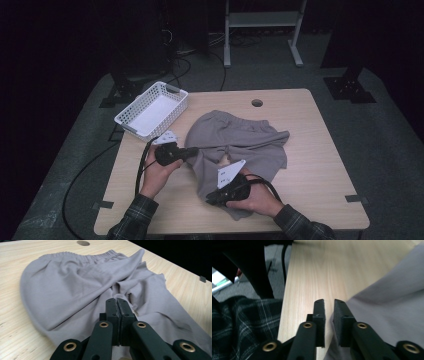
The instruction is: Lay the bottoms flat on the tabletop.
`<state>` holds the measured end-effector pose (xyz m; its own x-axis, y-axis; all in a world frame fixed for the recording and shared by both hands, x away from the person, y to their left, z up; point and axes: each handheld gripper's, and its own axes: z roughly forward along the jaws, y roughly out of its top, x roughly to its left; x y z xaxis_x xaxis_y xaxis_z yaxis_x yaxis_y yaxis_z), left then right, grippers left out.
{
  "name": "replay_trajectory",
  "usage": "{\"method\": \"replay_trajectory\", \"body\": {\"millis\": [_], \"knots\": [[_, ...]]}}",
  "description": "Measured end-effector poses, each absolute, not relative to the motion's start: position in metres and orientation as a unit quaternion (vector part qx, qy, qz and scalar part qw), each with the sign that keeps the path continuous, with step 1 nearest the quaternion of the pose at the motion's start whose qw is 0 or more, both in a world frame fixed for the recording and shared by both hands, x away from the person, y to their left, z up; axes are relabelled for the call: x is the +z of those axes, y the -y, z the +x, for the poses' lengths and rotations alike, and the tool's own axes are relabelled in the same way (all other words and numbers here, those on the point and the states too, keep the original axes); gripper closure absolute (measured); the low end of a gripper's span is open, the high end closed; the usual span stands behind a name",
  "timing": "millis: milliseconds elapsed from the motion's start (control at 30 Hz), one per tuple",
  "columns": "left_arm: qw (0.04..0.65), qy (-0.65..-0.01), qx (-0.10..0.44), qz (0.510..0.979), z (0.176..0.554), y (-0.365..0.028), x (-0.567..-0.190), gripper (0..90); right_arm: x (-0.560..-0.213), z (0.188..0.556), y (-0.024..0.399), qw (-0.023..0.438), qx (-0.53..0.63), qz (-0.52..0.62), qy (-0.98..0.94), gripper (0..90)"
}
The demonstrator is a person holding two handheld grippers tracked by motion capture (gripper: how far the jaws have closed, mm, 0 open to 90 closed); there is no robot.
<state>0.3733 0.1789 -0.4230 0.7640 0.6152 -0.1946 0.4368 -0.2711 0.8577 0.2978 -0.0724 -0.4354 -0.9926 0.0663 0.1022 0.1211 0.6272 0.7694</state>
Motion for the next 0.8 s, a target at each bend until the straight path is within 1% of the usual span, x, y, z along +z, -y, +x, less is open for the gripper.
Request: {"method": "replay_trajectory", "body": {"millis": [167, 267, 333, 367, 500, 567, 600, 667, 700, 733, 800], "knots": [[0.498, -0.344, 0.09, 0.791, 0.377, -0.186, -0.427, 89.1, -0.418, 0.322, 0.106, -0.019, -0.463, -0.117, 0.878, 75.5], [0.497, -0.347, 0.089, 0.79, 0.38, -0.188, -0.429, 89.0, -0.419, 0.342, 0.125, -0.043, -0.46, -0.165, 0.871, 75.3], [0.497, -0.348, 0.089, 0.79, 0.381, -0.188, -0.43, 89.0, -0.425, 0.353, 0.13, -0.048, -0.453, -0.189, 0.87, 73.2], [0.497, -0.349, 0.088, 0.79, 0.381, -0.188, -0.43, 89.0, -0.428, 0.356, 0.131, -0.048, -0.45, -0.196, 0.87, 72.6], [0.498, -0.349, 0.087, 0.789, 0.38, -0.187, -0.43, 88.9, -0.445, 0.367, 0.131, -0.011, -0.442, -0.21, 0.872, 67.0], [0.498, -0.349, 0.087, 0.789, 0.38, -0.186, -0.43, 89.0, -0.452, 0.369, 0.126, -0.004, -0.425, -0.214, 0.879, 64.3], [0.498, -0.348, 0.087, 0.79, 0.38, -0.186, -0.43, 89.0, -0.456, 0.369, 0.124, 0.0, -0.422, -0.214, 0.881, 64.4], [0.496, -0.347, 0.087, 0.791, 0.38, -0.186, -0.43, 89.0, -0.461, 0.369, 0.121, 0.001, -0.409, -0.215, 0.887, 69.9], [0.496, -0.346, 0.087, 0.791, 0.38, -0.186, -0.43, 89.0, -0.463, 0.369, 0.119, 0.0, -0.401, -0.214, 0.891, 74.0], [0.496, -0.347, 0.088, 0.791, 0.38, -0.186, -0.43, 89.0, -0.464, 0.368, 0.118, -0.001, -0.399, -0.215, 0.891, 80.2], [0.496, -0.347, 0.091, 0.791, 0.38, -0.186, -0.43, 89.0, -0.464, 0.367, 0.116, 0.007, -0.402, -0.211, 0.891, 86.7]]}}
